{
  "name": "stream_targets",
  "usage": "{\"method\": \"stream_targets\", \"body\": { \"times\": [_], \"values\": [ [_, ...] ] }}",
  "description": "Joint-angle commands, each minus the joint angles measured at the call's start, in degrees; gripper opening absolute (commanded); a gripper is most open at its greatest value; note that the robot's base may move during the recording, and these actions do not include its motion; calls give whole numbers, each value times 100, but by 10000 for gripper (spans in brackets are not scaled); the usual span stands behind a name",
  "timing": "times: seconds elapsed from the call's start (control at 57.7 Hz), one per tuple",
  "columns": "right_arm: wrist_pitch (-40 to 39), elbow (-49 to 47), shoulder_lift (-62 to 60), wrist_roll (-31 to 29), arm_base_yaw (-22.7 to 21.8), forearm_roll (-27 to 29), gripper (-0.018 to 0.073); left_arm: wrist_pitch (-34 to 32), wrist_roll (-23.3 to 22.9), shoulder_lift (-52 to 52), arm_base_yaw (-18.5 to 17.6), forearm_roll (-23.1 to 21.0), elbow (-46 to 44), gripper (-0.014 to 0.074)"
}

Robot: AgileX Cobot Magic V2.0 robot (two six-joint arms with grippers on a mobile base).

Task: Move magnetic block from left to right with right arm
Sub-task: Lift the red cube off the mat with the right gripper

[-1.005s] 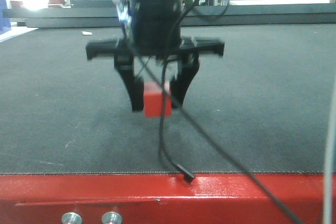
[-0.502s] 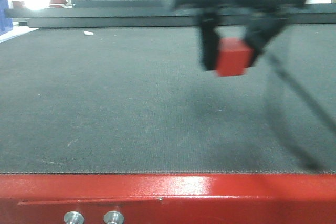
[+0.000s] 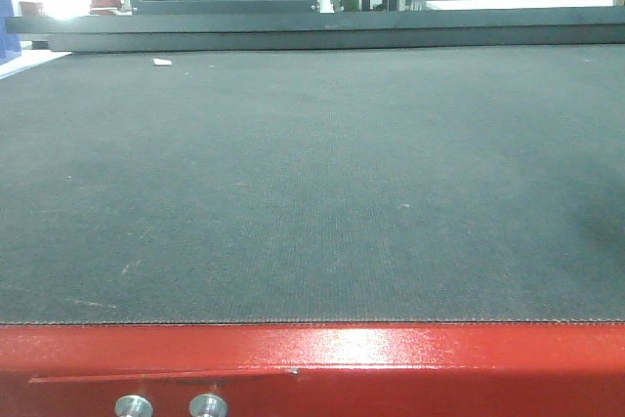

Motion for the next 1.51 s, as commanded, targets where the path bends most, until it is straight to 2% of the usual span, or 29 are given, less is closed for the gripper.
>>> {"method": "stream_targets", "body": {
  "times": [0.0, 0.139, 0.433, 0.641, 0.849, 1.49],
  "values": [
    [-875, 249, -685, -227, -468, 58, 318, -478, -43, -65, 0, -15, 46, -126],
    [-1576, 869, -1526, -227, -859, 25, 318, -478, -43, -65, 0, -15, 46, -126],
    [-2633, 1925, -3045, -227, -872, 25, 318, -478, -43, -65, 0, -15, 46, -126],
    [-2665, 2415, -4184, -227, -872, 25, 318, -478, -43, -65, 0, -15, 46, -126],
    [-2658, 2507, -4975, -227, -872, 25, 318, -478, -43, -65, 0, -15, 46, -126],
    [-2642, 2507, -5095, -227, -872, 25, 318, -478, -43, -65, 0, -15, 46, -126]
  ]
}}
